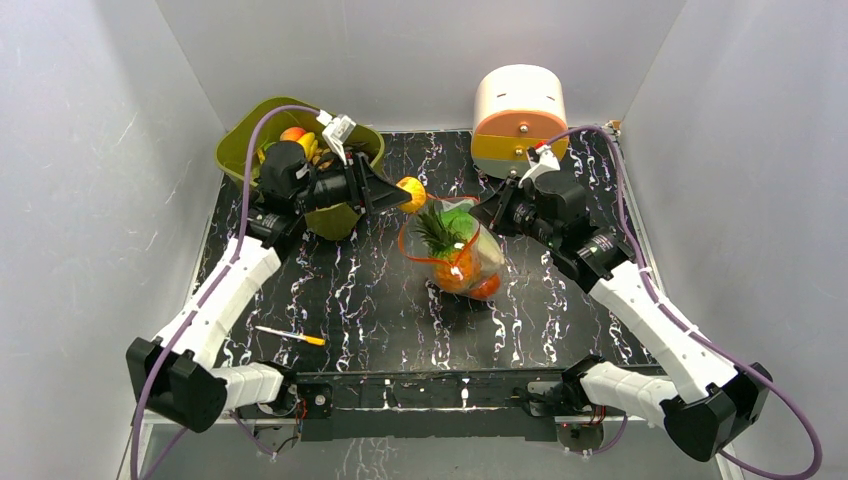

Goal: Place the food in the zip-top bag and seal the zipper
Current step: Place the fake fruit in the zipper food storage bag.

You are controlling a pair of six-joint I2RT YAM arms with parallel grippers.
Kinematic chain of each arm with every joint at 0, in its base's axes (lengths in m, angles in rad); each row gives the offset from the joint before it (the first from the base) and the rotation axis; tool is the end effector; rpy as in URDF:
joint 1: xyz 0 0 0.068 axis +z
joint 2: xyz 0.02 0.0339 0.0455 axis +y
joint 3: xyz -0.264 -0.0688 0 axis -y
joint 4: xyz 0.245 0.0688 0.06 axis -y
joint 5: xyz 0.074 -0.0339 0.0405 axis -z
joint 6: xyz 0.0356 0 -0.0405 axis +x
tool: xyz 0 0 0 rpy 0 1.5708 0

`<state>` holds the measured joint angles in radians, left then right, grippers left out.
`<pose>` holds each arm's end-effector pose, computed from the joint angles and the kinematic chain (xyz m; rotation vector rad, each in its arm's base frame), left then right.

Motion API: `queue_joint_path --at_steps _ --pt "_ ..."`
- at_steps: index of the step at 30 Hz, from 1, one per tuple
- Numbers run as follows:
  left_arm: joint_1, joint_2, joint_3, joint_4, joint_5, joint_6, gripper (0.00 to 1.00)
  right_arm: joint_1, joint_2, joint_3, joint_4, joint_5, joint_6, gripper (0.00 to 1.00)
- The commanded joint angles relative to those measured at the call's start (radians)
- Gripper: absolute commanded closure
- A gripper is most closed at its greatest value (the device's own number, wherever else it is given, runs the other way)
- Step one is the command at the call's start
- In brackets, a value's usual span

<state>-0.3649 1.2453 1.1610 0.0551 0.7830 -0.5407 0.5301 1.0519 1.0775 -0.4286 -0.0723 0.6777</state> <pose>0.2563 -0.1248 0.3999 0.5087 1.6838 -1.2997 0.1999 0.1201 0.3661 0.1035 2.0723 0.8401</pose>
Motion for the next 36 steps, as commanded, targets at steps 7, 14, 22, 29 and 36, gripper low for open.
queue_joint_path --at_steps 7,14,22,29,36 --pt "-0.071 -0.087 -0.081 0.093 0.006 -0.008 0.87 -0.002 0.005 0.034 0.178 -0.095 0.009 1.0" --pt "-0.153 -0.08 -0.108 0.083 -0.059 0.058 0.86 -0.001 0.025 0.042 0.198 -0.144 0.015 1.0" --pt "-0.235 -0.018 -0.067 -0.02 -0.158 0.161 0.85 -0.002 0.022 0.027 0.218 -0.17 0.012 1.0" --pt "-0.33 0.056 -0.092 -0.005 -0.315 0.196 0.86 -0.001 0.049 0.039 0.241 -0.251 0.014 1.0" --pt "-0.383 0.109 -0.055 -0.032 -0.431 0.23 0.87 0.026 0.057 0.044 0.204 -0.333 0.036 1.0"
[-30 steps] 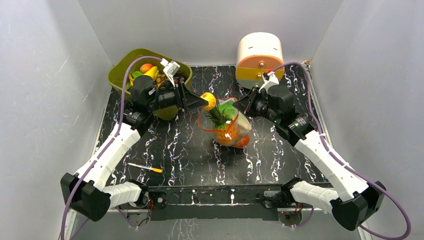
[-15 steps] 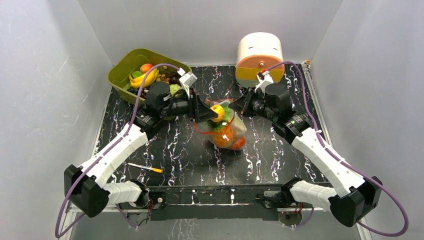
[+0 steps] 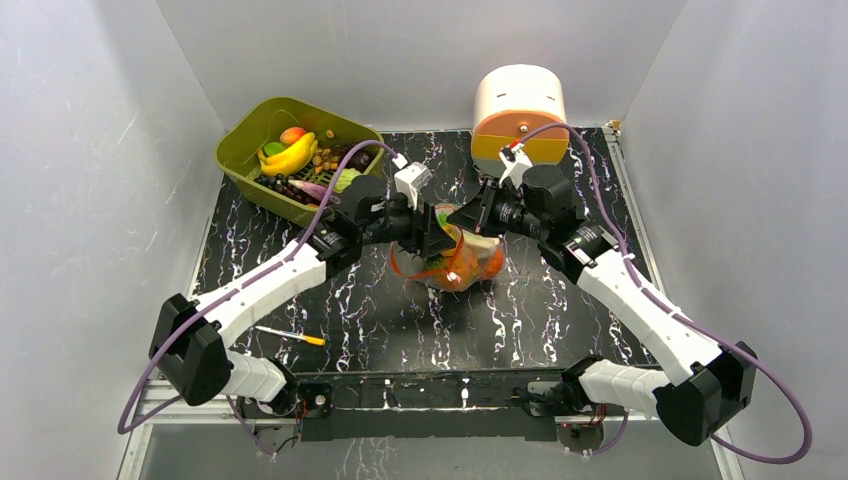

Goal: Place the food in the zip-top bag and seal the zipper
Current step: Place the fake fruit in the zipper food storage bag.

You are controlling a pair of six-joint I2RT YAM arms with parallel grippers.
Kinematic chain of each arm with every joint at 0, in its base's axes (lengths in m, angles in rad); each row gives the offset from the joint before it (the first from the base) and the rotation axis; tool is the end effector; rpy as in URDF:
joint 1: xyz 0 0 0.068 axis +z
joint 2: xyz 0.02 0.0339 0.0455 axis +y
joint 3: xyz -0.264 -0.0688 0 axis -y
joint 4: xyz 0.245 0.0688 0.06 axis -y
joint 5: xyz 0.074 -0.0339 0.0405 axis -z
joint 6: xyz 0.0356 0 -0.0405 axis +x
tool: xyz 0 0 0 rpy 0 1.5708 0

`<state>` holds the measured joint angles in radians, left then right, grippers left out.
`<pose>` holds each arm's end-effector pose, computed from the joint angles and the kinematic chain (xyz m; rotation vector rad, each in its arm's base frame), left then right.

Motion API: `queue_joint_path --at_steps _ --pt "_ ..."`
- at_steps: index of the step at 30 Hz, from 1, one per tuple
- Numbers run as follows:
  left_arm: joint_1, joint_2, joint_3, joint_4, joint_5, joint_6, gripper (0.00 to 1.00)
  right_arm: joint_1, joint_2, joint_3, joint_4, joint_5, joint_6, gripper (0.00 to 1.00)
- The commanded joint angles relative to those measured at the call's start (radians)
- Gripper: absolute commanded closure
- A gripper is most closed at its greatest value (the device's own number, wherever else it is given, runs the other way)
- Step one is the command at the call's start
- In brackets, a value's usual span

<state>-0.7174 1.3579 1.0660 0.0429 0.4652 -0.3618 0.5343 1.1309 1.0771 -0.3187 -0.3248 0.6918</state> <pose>0.2296 -0.2215 0.3324 0.6899 1.8333 -1.1611 0.2144 0.1400 0.3599 -0.0685 2.0945 1.0974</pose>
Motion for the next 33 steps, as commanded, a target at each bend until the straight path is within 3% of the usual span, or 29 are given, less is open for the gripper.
queue_joint_path --at_steps 1,7,10,16,21,25,28,33 --pt "-0.036 -0.003 0.043 -0.028 -0.138 0.056 0.87 0.022 -0.029 0.043 0.089 -0.084 0.022 1.0" --pt "-0.039 -0.014 0.056 -0.073 -0.162 0.036 0.86 0.022 -0.067 0.052 0.043 -0.022 0.076 1.0" --pt "-0.041 -0.051 0.07 -0.106 -0.156 0.016 0.65 0.023 -0.072 0.044 0.026 -0.022 0.091 1.0" --pt "-0.041 -0.134 0.125 -0.188 -0.152 0.0 0.36 0.023 -0.074 0.057 0.001 0.033 0.085 1.0" --pt "-0.042 -0.18 0.155 -0.235 -0.161 0.008 0.3 0.023 -0.086 0.072 -0.007 0.076 0.072 1.0" --pt "-0.041 -0.181 0.203 -0.306 -0.165 0.05 0.29 0.023 -0.092 0.079 -0.052 0.138 0.048 1.0" --pt "-0.041 -0.19 0.228 -0.364 -0.226 0.087 0.34 0.022 -0.106 0.075 -0.068 0.158 0.035 1.0" --pt "-0.042 -0.174 0.204 -0.339 -0.175 0.099 0.61 0.023 -0.144 0.022 0.004 0.134 0.069 1.0"
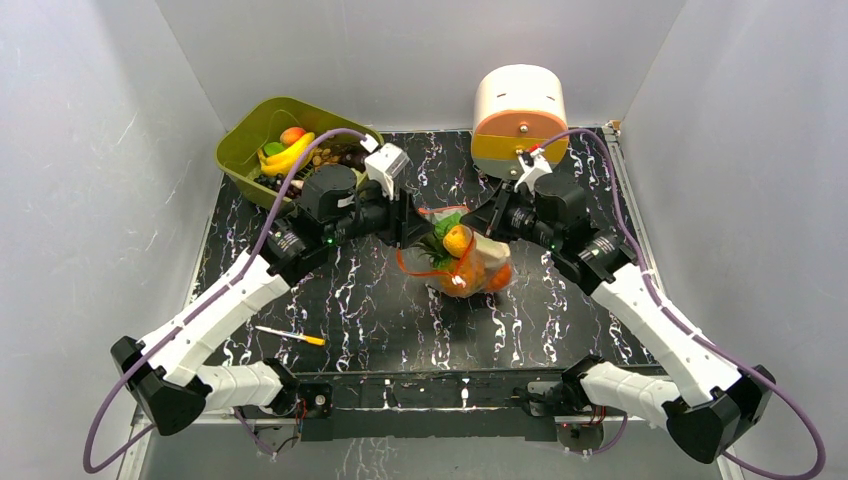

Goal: Place the food in the zip-top bag and seal the zipper
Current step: Place the fake fruit in the zipper food storage bag.

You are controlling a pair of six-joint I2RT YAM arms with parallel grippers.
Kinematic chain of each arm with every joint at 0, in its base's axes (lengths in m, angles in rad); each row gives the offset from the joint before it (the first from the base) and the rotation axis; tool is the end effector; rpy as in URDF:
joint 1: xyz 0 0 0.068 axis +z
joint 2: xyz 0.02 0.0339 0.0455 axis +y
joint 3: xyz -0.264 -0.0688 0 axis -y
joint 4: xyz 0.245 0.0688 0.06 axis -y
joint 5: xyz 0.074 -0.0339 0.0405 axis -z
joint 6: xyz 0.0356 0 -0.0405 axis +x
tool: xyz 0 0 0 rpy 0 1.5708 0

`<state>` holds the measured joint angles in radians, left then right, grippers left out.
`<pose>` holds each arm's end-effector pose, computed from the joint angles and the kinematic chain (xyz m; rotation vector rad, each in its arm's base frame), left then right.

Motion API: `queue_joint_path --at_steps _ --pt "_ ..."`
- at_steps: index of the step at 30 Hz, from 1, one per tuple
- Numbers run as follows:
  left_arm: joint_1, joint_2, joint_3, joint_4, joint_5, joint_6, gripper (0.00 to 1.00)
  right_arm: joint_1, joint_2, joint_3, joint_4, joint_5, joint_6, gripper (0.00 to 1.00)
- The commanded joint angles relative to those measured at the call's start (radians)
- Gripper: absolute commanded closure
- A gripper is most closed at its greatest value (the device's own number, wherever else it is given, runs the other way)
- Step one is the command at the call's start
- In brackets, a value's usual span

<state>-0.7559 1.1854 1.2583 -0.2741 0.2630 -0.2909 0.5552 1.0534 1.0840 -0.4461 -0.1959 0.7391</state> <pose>0.1879 -0.1898 0.4142 0.6251 1.7667 -0.9740 0.1936 0.1282 0.3664 0.0596 2.1283 1.0016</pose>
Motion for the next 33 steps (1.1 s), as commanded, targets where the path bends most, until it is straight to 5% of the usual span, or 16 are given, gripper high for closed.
queue_joint_path --at_steps 1,6,20,23,29,33 --pt "-0.003 0.01 0.011 -0.003 0.068 0.018 0.66 0.002 -0.07 0.01 0.14 0.005 0.029 1.0" --pt "-0.003 0.035 -0.081 0.208 0.271 -0.092 0.67 0.001 -0.064 0.007 0.164 -0.008 0.045 1.0" --pt "-0.003 0.156 -0.094 0.185 0.236 -0.076 0.72 0.002 -0.108 -0.041 0.178 -0.015 0.073 1.0" --pt "-0.003 0.12 -0.084 0.175 0.2 -0.083 0.59 0.002 -0.109 -0.051 0.153 0.013 0.04 1.0" --pt "-0.002 0.071 -0.016 0.056 0.01 -0.037 0.17 0.001 -0.112 -0.096 0.107 0.09 -0.022 1.0" --pt "-0.002 0.082 0.059 -0.054 -0.136 0.01 0.02 0.0 -0.124 -0.111 0.107 0.096 -0.045 1.0"
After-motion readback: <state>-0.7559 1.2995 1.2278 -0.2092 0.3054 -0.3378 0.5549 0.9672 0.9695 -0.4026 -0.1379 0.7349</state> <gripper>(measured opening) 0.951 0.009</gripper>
